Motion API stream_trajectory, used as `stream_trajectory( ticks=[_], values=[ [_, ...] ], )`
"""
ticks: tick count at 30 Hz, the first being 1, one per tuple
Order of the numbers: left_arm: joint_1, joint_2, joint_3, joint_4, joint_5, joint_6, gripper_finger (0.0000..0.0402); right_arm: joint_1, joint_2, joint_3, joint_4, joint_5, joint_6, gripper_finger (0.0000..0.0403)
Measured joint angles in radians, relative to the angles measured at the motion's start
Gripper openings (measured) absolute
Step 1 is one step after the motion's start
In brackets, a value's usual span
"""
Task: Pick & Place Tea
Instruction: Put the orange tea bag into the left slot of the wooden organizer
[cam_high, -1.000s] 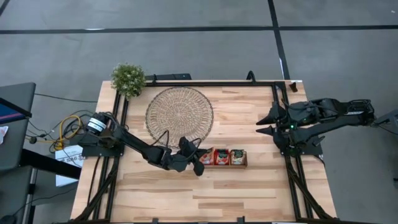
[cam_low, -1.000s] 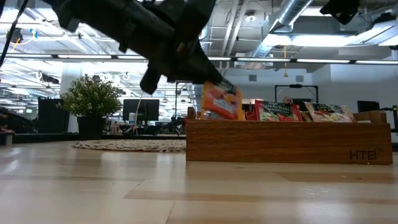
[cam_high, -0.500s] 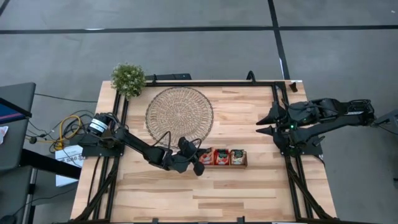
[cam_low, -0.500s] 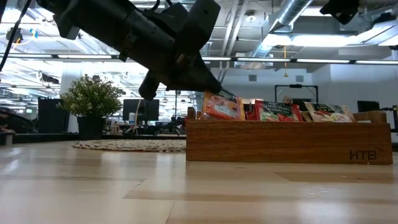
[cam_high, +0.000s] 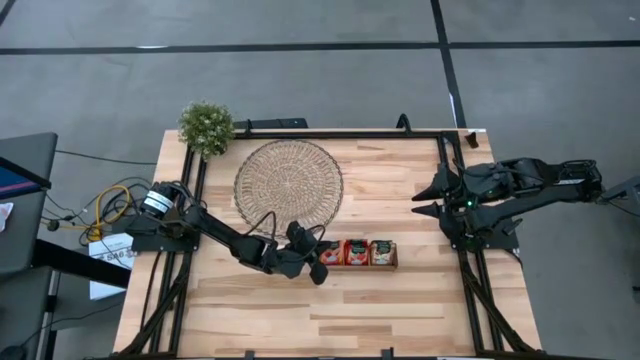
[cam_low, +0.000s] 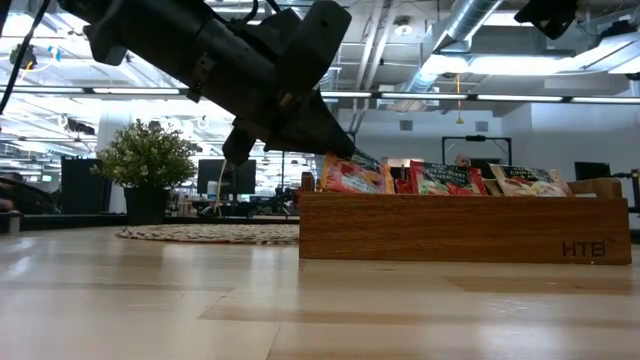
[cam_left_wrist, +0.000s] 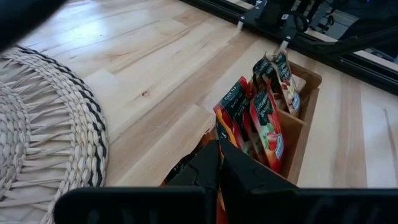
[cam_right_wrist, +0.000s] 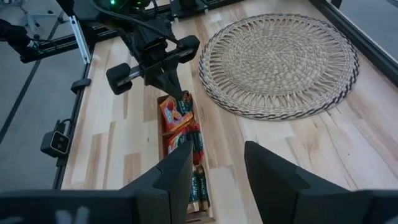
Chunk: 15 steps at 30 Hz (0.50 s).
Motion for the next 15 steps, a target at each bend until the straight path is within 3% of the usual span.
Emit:
stream_trajectory(
  ticks=[6,15],
  values=[
    [0.000,0.000,0.000,0.000,0.000,0.021,0.0004,0.000,0.000,0.000,0.000,0.000,0.000,0.0135],
    [0.031,0.000,0.000,-0.002,0.000,0.026,0.0043,0.000,0.000,0.000,0.000,0.000,0.000,0.0134]
  ],
)
